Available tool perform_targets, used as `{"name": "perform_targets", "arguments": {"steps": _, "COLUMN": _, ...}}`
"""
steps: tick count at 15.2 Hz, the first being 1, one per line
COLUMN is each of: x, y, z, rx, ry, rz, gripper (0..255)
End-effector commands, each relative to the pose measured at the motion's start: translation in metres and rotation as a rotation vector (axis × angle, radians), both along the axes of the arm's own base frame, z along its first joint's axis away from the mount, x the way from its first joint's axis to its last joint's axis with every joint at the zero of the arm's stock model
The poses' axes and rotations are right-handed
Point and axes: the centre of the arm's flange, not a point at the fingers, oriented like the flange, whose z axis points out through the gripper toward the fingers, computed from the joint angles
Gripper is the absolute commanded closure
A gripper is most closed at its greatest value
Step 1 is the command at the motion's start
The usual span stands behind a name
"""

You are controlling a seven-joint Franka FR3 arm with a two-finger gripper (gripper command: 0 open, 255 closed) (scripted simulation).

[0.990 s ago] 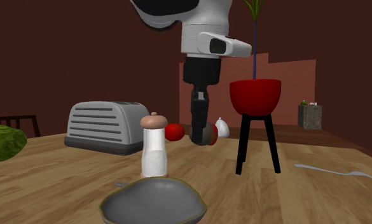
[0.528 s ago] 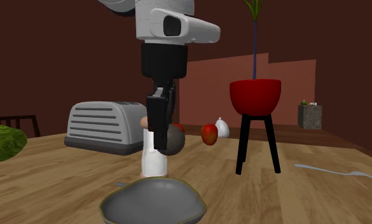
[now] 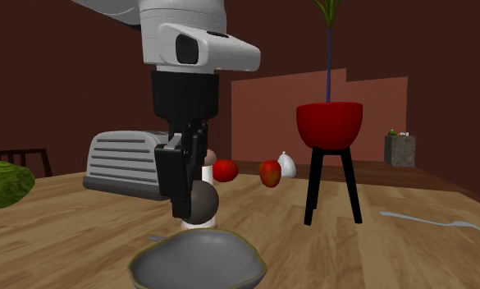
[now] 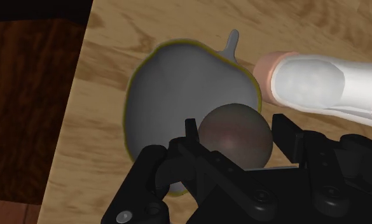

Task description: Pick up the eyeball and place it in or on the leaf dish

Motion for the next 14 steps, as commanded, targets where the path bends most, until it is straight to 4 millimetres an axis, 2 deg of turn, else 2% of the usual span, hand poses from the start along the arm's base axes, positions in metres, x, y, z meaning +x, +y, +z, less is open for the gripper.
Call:
{"name": "perform_targets", "arguments": {"steps": 1, "x": 0.000, "y": 0.000, "z": -0.012, "rx": 0.000, "ry": -0.001, "rz": 0.000, "gripper": 255}}
{"name": "perform_targets", "arguments": {"steps": 8, "x": 0.000, "y": 0.000, "z": -0.048, "rx": 0.000, "ry": -0.001, "rz": 0.000, "gripper": 255}}
{"name": "perform_targets", "arguments": {"steps": 14, "x": 0.000, "y": 0.000, "z": -0.048, "rx": 0.000, "ry": -0.001, "rz": 0.000, "gripper": 255}}
